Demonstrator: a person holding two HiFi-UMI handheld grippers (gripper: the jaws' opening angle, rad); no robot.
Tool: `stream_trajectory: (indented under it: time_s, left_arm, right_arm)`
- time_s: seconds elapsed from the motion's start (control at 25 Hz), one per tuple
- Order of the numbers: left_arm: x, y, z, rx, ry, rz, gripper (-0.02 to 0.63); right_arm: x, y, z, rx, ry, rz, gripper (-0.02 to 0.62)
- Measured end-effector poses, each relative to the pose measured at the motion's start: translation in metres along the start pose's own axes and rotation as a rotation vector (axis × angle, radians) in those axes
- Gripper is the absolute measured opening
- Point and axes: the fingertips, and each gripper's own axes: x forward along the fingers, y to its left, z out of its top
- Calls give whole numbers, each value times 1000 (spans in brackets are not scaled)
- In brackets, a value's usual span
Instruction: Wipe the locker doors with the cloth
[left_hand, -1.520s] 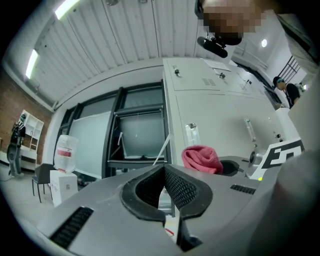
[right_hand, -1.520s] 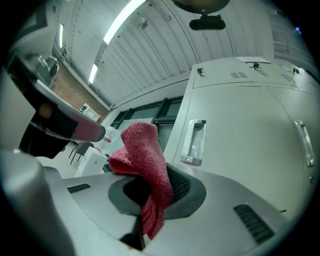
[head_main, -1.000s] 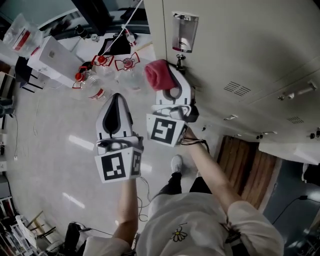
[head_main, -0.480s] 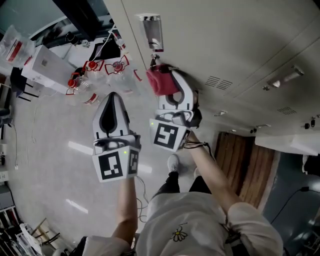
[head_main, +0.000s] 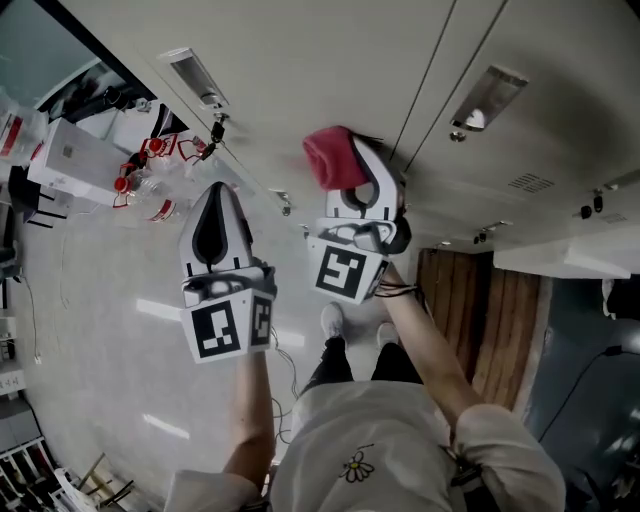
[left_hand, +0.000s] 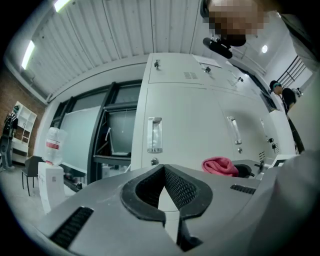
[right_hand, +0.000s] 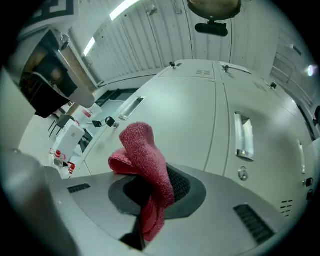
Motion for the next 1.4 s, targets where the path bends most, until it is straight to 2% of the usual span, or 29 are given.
stream_trajectory:
  time_s: [0.4, 0.68, 0.8, 1.08, 1.2, 1.4]
  left_arm:
    - [9, -80, 7, -17, -9, -77, 15]
    - [4, -106, 7, -16, -8, -96, 15]
    - [-2, -106, 8, -15, 6, -87, 15]
    - [-8, -103, 21, 4, -40, -87, 15]
    - [-11, -106, 36, 7, -62, -99, 15]
    - [-21, -109, 69, 12, -124, -108, 15]
  right_arm:
    - [-33, -72, -42, -20, 56, -53, 32]
    - [-43, -96, -60, -15, 80, -71, 32]
    - [-44, -100, -56, -12, 73, -84, 32]
    - [-45, -101, -52, 15, 97, -84, 32]
    - [-48, -108, -33, 8, 66, -93, 32]
    - [-55, -117, 9, 64, 1, -27, 32]
